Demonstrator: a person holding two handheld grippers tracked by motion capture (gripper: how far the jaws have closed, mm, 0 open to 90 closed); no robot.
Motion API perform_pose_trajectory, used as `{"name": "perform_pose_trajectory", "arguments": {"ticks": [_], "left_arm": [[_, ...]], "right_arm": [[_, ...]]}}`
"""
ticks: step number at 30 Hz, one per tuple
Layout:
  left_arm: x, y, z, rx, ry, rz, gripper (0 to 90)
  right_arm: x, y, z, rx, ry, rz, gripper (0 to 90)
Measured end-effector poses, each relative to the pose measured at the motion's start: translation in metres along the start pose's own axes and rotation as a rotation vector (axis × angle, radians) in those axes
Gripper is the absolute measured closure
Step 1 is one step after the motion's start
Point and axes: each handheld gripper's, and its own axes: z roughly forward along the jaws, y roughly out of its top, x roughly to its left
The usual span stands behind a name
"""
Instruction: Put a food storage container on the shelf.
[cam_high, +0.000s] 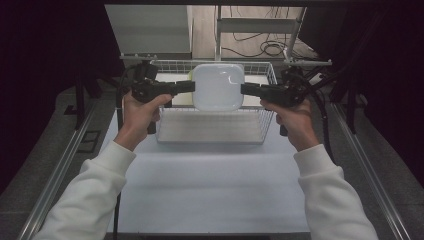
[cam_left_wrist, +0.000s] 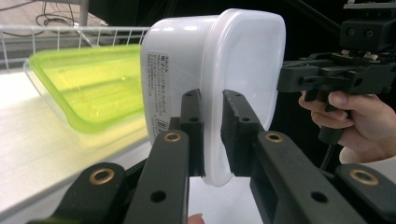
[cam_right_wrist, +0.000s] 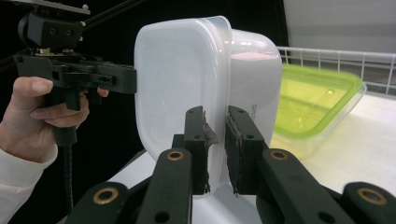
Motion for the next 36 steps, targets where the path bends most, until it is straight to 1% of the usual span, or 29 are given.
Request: {"name": "perform_pose_trajectory", "arguments": {"ticks": [5,7,10,13,18,24,25,26,29,32,36], "left_arm": [[0.002,0.014,-0.001,-0.002,0.008,0.017,79.5],[0.004,0.021,-0.001,0.002,0.007,0.02,79.6],[0.008,0.028,0.0,0.005,0.004,0.013,79.6],[0.014,0.034,0.002,0.006,0.004,-0.007,79.6],[0.029,0.041,0.009,0.022,0.001,-0.04,79.6],[0.048,0.046,0.021,0.048,-0.007,-0.101,79.6],[0.049,0.047,0.022,0.051,-0.009,-0.109,79.6],[0.052,0.048,0.024,0.057,-0.013,-0.119,79.6],[0.057,0.05,0.026,0.067,-0.018,-0.135,79.6],[0.061,0.051,0.028,0.073,-0.019,-0.151,79.6],[0.067,0.052,0.031,0.089,-0.021,-0.186,79.6]], "right_arm": [[-0.004,0.012,0.004,-0.002,-0.003,0.003,78.8],[-0.007,0.017,0.007,-0.003,-0.003,0.001,78.8],[-0.01,0.024,0.01,-0.004,-0.002,0.006,78.8],[-0.014,0.031,0.014,-0.001,0.002,0.021,78.7],[-0.024,0.039,0.023,0.018,-0.001,0.043,78.6],[-0.04,0.043,0.037,0.055,-0.01,0.092,78.3],[-0.043,0.044,0.039,0.063,-0.011,0.11,78.2],[-0.045,0.044,0.041,0.065,-0.01,0.116,78.2],[-0.049,0.046,0.044,0.083,-0.012,0.14,78.1],[-0.052,0.047,0.047,0.089,-0.011,0.154,78.1],[-0.056,0.049,0.051,0.11,-0.017,0.186,78.0]]}}
